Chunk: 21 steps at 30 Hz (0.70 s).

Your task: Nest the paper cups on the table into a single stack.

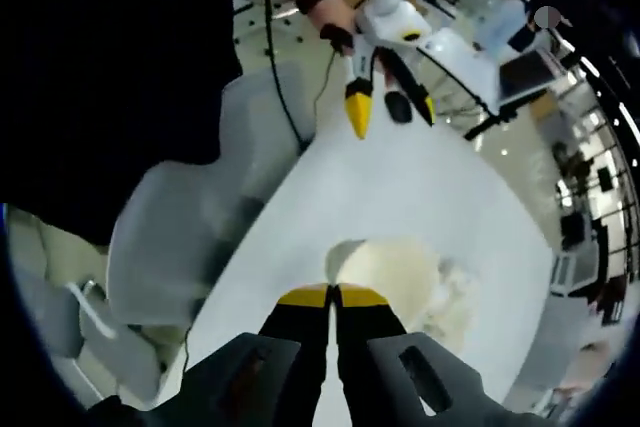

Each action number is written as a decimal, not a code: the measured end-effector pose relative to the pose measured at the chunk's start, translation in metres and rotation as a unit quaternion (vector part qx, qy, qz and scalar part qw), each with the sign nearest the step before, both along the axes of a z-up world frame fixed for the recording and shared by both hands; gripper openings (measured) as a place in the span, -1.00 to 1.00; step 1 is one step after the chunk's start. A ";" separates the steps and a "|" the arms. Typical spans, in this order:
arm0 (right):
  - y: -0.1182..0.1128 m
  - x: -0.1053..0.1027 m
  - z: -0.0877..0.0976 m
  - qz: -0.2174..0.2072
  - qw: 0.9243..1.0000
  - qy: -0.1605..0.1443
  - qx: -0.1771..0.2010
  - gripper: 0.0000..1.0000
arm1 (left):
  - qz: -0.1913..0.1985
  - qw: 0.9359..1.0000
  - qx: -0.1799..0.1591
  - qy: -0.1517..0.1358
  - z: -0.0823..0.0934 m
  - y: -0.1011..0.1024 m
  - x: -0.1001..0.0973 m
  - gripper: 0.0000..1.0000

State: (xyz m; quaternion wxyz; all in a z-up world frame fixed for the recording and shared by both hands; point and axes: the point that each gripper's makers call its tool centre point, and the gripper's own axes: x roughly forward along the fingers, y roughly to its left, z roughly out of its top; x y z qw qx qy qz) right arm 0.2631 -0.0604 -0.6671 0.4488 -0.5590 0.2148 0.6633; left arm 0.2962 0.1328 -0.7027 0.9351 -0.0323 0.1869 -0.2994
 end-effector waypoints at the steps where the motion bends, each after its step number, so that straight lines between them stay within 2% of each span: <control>1: 0.001 0.000 -0.011 0.011 1.000 -0.003 -0.004 -1.00 | 0.000 1.000 0.000 0.000 0.000 0.000 -0.001 0.90; 7: 0.006 0.005 -0.048 0.012 1.000 -0.007 -0.018 -1.00 | 0.002 1.000 0.000 0.006 0.000 -0.002 -0.005 0.89; 11: 0.008 0.009 -0.066 -0.002 1.000 -0.005 -0.018 -1.00 | 0.003 1.000 0.002 0.007 0.000 -0.001 -0.006 0.89; 13: 0.005 0.013 -0.074 0.015 0.999 -0.023 -0.036 -1.00 | 0.001 1.000 0.006 0.006 0.001 0.000 -0.007 0.89; 18: 0.004 0.009 -0.091 0.027 0.999 -0.020 -0.041 -1.00 | 0.005 1.000 0.003 0.007 0.002 0.001 -0.007 0.89; 19: 0.000 0.011 -0.097 0.038 0.997 -0.033 -0.056 -1.00 | 0.005 1.000 0.003 0.008 0.001 0.001 -0.007 0.89; 21: -0.001 0.010 -0.104 0.058 0.995 -0.044 -0.061 -1.00 | 0.003 1.000 0.003 0.012 -0.002 0.000 -0.008 0.89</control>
